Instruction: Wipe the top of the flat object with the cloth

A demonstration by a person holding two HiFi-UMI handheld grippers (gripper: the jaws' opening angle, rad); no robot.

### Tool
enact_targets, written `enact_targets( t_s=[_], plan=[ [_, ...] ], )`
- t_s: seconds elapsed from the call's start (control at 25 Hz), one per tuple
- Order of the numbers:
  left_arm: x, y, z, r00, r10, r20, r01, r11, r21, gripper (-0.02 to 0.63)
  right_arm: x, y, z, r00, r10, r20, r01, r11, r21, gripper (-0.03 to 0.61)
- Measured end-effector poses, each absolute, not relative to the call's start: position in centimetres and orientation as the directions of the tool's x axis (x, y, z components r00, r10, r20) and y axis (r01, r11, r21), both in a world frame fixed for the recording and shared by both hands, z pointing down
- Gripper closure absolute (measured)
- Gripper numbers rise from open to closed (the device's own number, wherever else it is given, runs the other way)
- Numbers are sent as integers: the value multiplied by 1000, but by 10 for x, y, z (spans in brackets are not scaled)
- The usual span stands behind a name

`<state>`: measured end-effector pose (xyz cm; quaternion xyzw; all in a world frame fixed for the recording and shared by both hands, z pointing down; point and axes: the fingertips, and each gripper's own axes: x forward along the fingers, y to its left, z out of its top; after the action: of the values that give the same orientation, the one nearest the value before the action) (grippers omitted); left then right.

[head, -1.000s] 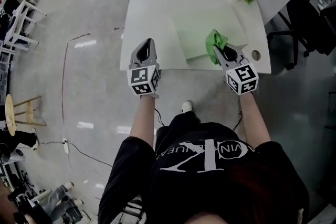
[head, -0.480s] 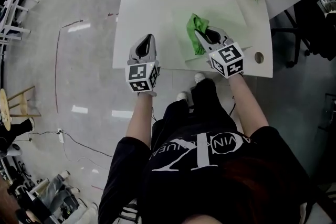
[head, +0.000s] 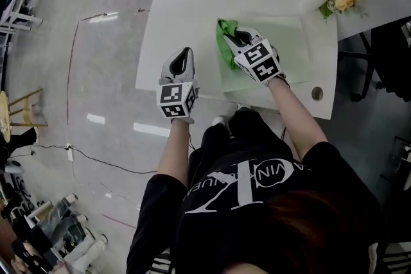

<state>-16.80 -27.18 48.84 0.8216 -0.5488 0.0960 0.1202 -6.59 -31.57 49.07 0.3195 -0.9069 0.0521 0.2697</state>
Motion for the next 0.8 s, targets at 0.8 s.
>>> enact_targets(
  t_s=[0.8],
  plan=[
    [-97,-272,542,574,-731,368,-816,-474,332,501,-74,-359,518,-560,-500,660,-512,836,198,543]
  ],
)
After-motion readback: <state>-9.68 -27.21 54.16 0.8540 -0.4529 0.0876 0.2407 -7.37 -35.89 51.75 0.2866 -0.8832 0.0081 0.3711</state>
